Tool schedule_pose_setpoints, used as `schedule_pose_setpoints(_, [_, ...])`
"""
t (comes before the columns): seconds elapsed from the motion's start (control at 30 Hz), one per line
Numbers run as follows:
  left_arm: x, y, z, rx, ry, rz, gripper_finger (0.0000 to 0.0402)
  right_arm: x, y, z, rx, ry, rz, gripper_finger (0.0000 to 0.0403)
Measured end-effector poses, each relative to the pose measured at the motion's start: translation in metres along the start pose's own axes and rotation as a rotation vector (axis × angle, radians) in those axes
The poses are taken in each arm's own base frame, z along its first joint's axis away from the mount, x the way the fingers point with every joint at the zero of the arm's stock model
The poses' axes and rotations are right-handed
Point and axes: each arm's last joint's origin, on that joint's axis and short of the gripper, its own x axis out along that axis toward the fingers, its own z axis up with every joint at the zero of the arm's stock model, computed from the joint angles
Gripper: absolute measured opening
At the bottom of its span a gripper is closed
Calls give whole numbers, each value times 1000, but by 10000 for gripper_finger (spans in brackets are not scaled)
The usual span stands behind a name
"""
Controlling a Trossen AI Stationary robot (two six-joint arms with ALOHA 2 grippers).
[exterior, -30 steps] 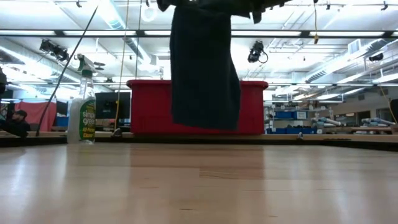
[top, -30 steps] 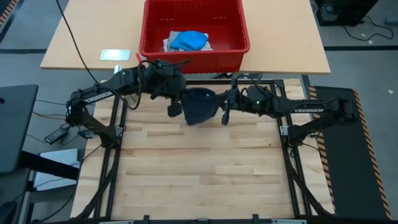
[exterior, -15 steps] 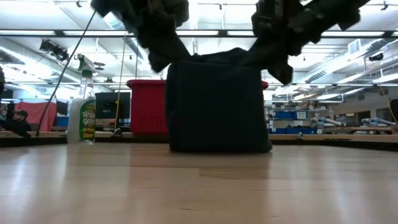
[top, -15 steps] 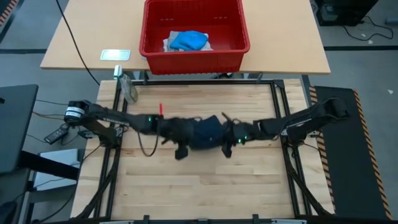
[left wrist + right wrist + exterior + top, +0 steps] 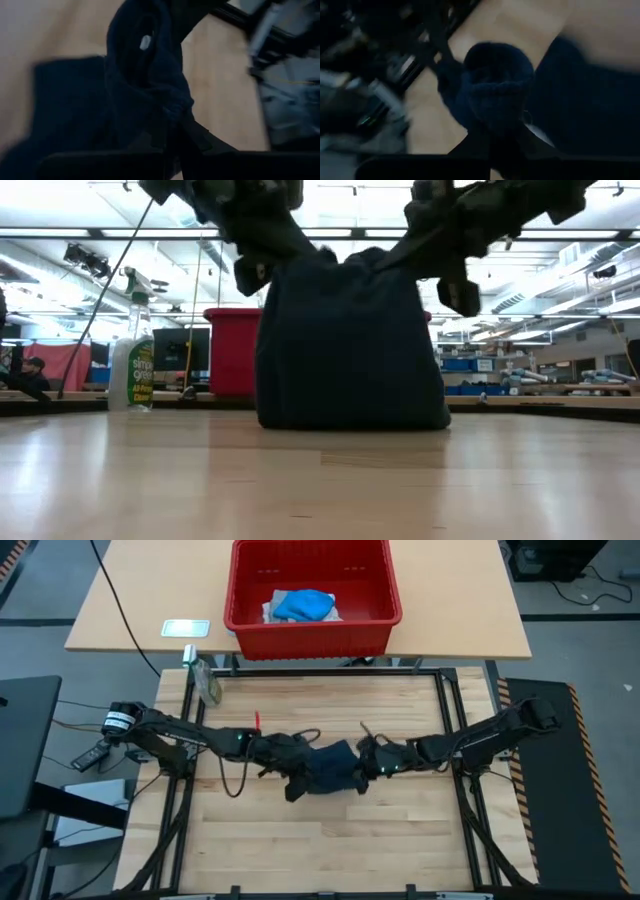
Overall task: Fold laundry
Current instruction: Fold the dark blue shorts
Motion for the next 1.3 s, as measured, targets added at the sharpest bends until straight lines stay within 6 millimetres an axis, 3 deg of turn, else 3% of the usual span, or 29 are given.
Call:
schedule_pose_setpoints(0.13, [-12, 22, 30, 87, -25, 94, 20, -8, -16, 33, -104, -136, -64, 28])
schedule_pose_setpoints(0.27, [-39, 37, 73, 288, -45, 172, 20, -22, -23, 77, -158, -225, -85, 28])
schedule_pose_setpoints(0.43, [-85, 39, 127, 413, -143, 240, 20, -51, -3, 127, -289, -358, -121, 28])
schedule_pose_setpoints(0.57, [-101, 39, 140, 406, -170, 260, 20, -62, 8, 144, -331, -390, -135, 28])
schedule_pose_setpoints(0.63, [-97, 39, 134, 393, -127, 256, 20, -58, 6, 139, -316, -348, -143, 28])
schedule_pose_setpoints(0.73, [-76, 39, 109, 327, -31, 232, 20, -42, -2, 112, -250, -190, -184, 28])
schedule_pose_setpoints(0.87, [-33, 35, 54, 256, 71, 170, 21, -14, -10, 59, -108, 55, -181, 28])
schedule_pose_setpoints(0.97, [-6, 26, 12, 194, 50, 70, 21, 2, -8, 19, -2, 171, -158, 28])
schedule_pose_setpoints(1.07, [12, 16, -25, 120, 8, -19, 21, 14, -5, -7, 76, 242, -153, 28])
schedule_pose_setpoints(1.17, [18, 12, -47, 51, -13, -61, 21, 24, -4, -18, 122, 259, -150, 28])
schedule_pose_setpoints(1.3, [18, 23, -49, 9, -56, 45, 21, 33, -15, -9, 177, 174, -196, 28])
